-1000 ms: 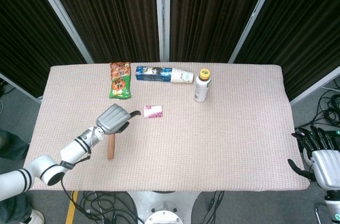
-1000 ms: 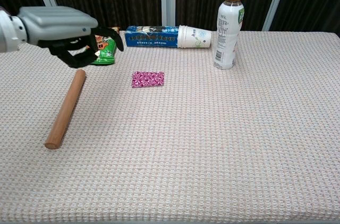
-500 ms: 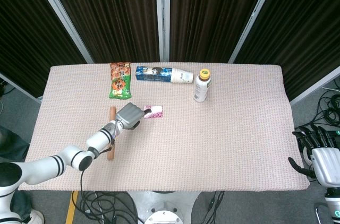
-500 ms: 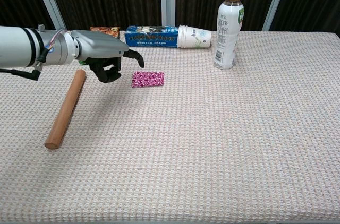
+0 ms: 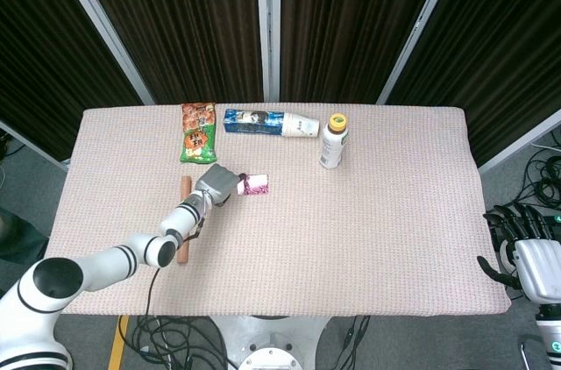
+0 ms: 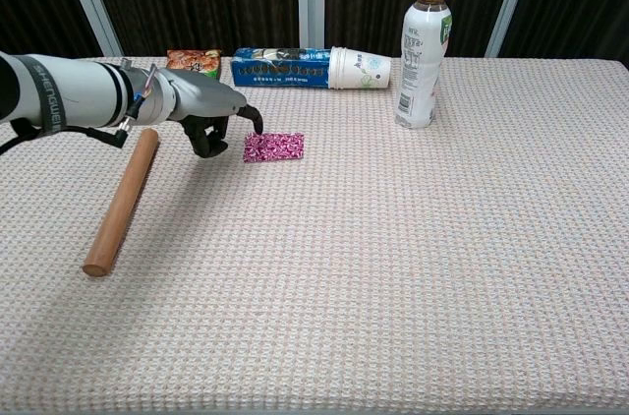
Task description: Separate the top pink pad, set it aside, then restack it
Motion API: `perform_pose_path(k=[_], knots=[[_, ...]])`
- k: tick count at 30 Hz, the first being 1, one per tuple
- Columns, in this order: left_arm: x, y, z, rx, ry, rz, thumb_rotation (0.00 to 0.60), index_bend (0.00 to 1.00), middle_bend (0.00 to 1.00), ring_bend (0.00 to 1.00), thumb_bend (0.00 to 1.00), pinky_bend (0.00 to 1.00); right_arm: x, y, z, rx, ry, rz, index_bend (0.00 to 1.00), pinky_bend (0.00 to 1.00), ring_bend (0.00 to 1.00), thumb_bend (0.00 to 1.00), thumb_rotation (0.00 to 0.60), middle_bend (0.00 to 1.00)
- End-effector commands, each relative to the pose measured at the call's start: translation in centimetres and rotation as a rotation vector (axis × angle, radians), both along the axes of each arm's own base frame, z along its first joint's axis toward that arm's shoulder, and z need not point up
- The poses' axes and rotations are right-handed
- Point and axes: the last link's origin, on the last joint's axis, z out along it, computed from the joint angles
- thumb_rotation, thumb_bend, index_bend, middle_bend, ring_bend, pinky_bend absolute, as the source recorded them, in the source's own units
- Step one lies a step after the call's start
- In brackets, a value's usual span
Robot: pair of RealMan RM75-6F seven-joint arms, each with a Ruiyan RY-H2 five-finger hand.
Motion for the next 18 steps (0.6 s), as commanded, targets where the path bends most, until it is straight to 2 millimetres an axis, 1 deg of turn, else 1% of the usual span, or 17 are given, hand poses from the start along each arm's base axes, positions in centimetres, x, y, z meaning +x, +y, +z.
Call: perform_pose_path(k=[1,10,18], knots=[[0.4,0.2,-0.6,-0.002,0.010,0.003,0.600,0.22,0.91,0.89,0.61,1.00,0.0,-0.1,0.1,-0.001,0.001,-0.003,0.21,0.00,0.00,0.17,0.525,0.13],[0.7,-0.1,-1.3,-0.034,0.046,-0.005,0.600,0.22,0.91,0.89,0.61,1.00,-0.2,0.0,0.2,-0.004,0.004,-0.014,0.21,0.00,0.00,0.17,0.531,0.13],[1.3,-1.3,-1.2,-0.074,0.068,-0.033,0.600,0.22,0.91,0.89,0.61,1.00,-0.1,0.2,0.1,-0.002,0.002,-0.011,0.21,0.00,0.00,0.17,0.525,0.13]])
